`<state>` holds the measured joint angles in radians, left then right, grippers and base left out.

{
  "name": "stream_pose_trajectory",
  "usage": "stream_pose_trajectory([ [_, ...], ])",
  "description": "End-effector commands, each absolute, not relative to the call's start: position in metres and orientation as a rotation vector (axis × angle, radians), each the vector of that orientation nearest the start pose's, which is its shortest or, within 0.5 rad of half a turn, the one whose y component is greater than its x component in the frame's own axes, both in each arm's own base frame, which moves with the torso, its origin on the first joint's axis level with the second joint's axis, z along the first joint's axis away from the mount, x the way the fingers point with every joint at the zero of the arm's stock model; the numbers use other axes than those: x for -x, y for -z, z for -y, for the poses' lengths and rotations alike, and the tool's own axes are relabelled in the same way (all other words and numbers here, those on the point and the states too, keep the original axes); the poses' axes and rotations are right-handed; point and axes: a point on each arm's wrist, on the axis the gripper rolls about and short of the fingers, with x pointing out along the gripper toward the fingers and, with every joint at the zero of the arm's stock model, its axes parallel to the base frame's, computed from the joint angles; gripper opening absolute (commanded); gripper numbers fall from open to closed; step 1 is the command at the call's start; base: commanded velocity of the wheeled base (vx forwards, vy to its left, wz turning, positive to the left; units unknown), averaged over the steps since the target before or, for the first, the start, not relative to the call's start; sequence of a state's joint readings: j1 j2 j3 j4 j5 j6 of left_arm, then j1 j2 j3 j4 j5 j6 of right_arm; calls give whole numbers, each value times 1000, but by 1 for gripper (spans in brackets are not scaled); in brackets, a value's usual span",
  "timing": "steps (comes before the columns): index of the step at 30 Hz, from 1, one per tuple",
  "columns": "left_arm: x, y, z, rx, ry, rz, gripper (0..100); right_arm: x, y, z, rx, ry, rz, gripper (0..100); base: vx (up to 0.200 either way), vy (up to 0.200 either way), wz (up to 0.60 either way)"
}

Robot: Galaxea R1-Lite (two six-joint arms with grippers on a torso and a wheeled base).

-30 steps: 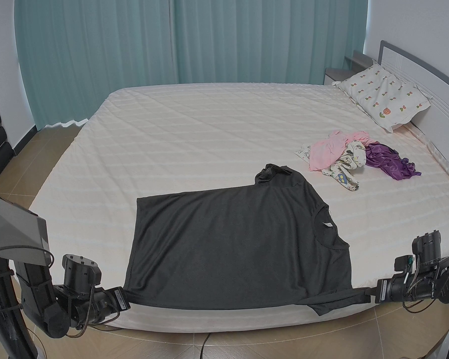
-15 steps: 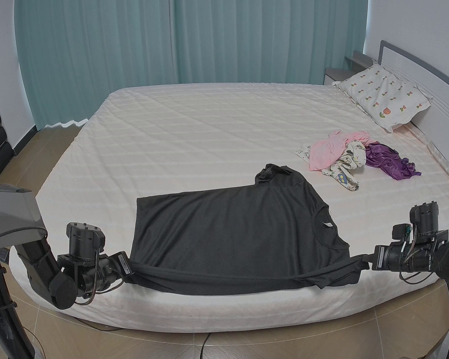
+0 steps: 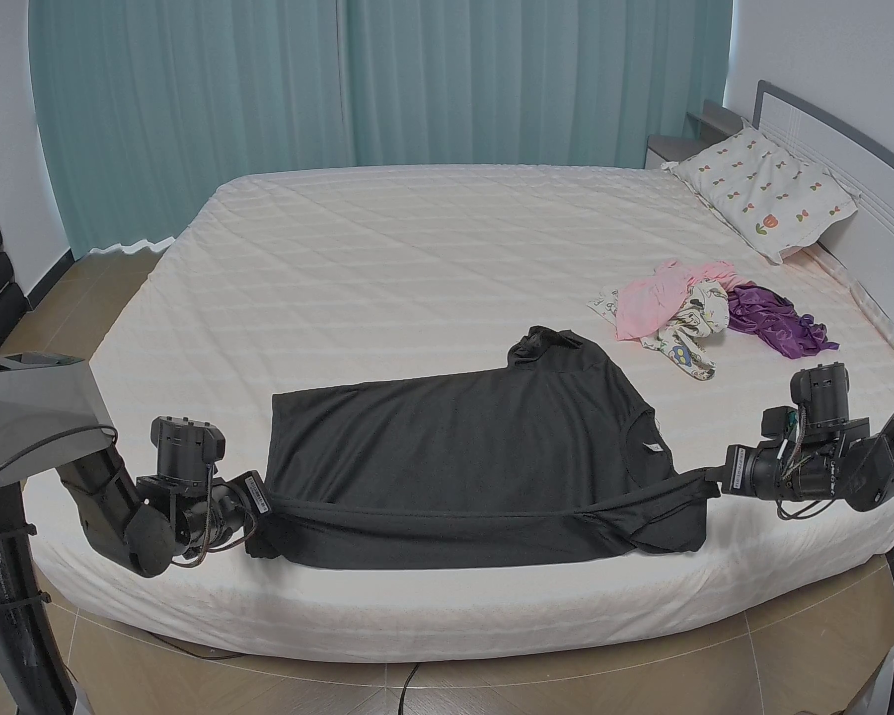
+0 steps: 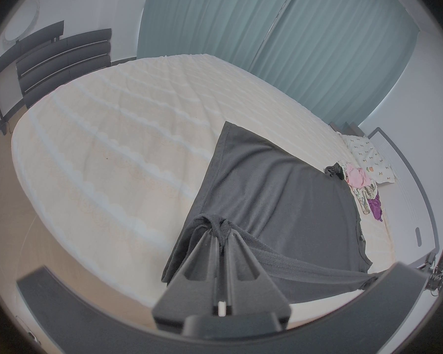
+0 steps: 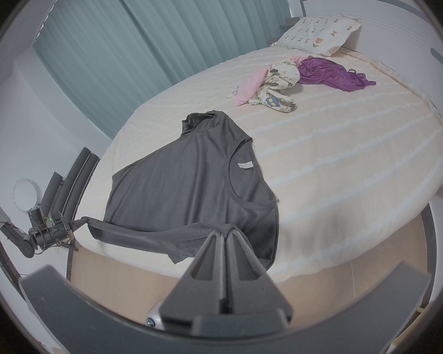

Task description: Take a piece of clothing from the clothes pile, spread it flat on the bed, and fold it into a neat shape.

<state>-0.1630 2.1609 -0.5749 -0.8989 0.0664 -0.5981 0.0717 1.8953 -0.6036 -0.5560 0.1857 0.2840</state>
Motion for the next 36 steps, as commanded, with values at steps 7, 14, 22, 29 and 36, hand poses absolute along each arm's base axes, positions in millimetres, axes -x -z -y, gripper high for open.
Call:
stream_pose_trajectory([
  [7,-351,11,52,516,-140,-687,0,-331,-51,-32,-366,-86,-764,0,0,0,0],
  [14,-365,20,52,522,-160,-712,0,-346,-40,-38,-414,-67,-772,0,0,0,0],
  [22,-379,27,50,562,-182,-703,100,-356,-31,-37,-451,-40,-731,0,0,0,0],
  [29,-385,29,49,627,-211,-692,100,-369,-11,-36,-534,-1,-683,100,0,0,0],
  [36,-366,1,30,739,-241,-668,100,-372,-26,-41,-749,73,-643,100,0,0,0],
])
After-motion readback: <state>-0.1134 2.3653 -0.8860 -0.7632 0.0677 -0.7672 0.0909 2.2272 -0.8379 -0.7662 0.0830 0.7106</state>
